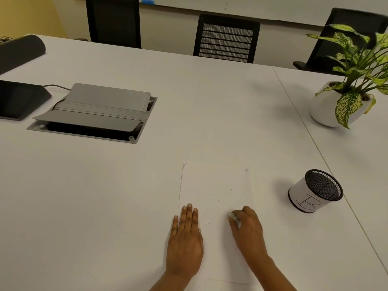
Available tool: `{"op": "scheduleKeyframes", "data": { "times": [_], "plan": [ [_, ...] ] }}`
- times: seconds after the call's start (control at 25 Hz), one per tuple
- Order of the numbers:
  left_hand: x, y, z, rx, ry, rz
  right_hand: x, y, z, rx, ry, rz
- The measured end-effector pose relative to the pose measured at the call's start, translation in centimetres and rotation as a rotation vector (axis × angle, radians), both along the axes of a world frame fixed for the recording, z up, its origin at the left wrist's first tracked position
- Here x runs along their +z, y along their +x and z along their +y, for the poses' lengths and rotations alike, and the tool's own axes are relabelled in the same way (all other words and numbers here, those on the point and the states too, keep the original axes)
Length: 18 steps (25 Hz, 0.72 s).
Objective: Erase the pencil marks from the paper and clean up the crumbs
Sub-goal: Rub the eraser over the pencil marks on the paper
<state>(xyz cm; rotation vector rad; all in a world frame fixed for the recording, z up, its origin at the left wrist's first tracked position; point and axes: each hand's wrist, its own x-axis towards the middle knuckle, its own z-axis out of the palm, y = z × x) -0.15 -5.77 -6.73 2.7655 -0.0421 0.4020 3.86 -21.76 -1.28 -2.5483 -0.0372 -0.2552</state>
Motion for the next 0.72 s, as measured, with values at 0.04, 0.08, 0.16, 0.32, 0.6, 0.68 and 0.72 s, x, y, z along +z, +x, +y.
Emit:
{"op": "scheduleKeyframes", "data": {
  "times": [0.04, 0.08, 0.16, 0.32, 0.6, 0.68, 0.72],
  "plan": [
    [0.0, 0.0, 0.0, -0.001, 0.002, -0.003, 0.1, -0.1, 0.1, -0.016, 0.001, 0.003],
    [-0.1, 0.0, -0.1, -0.002, 0.008, -0.011, 0.1, -0.5, 0.5, -0.018, 0.003, 0.002],
    [0.0, 0.0, -0.1, -0.003, 0.016, -0.016, -0.2, -1.9, 1.9, 0.041, 0.014, 0.008],
    [-0.1, 0.0, -0.1, 0.004, 0.03, 0.003, -0.8, -2.9, 2.1, 0.162, -0.008, 0.037],
    [0.2, 0.1, 0.0, 0.002, 0.02, 0.039, 0.3, -1.0, 0.3, 0.035, 0.009, 0.034],
    [-0.1, 0.1, -0.1, 0.0, 0.031, 0.056, 0.1, -1.0, 0.4, 0.02, 0.034, 0.043],
    [0.0, 0.1, -0.1, 0.0, 0.034, 0.068, 0.1, -1.0, 0.5, 0.011, 0.045, 0.049]
  ]
}}
